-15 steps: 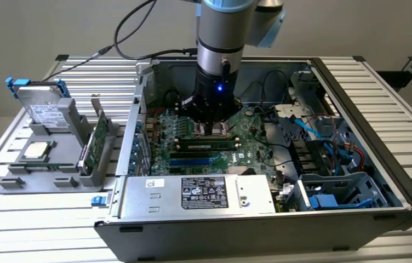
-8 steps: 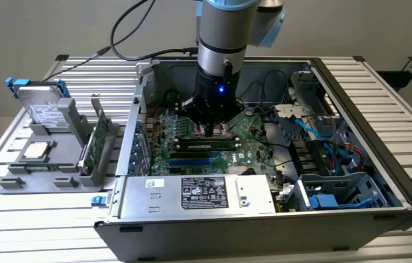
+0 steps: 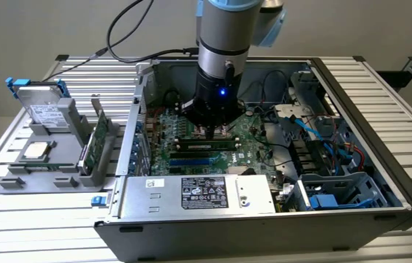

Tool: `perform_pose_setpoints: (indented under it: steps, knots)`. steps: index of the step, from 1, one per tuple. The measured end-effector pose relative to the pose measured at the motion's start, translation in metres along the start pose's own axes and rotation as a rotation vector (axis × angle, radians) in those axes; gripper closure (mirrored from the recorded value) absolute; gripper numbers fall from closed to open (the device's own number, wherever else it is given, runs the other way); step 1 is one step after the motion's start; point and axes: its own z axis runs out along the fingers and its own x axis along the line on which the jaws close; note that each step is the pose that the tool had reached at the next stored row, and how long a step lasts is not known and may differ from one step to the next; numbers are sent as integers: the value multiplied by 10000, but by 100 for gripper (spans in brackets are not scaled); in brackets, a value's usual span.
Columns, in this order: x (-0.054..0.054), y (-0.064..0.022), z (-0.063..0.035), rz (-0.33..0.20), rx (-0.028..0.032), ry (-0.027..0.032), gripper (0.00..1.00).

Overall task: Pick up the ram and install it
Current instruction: 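Press down the ram until it locks into place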

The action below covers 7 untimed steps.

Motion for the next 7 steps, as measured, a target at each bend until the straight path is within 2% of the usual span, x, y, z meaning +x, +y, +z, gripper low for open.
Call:
perform_pose_setpoints:
  steps: [7]
  knots:
    - [0,0,0,22,0,-2,90]
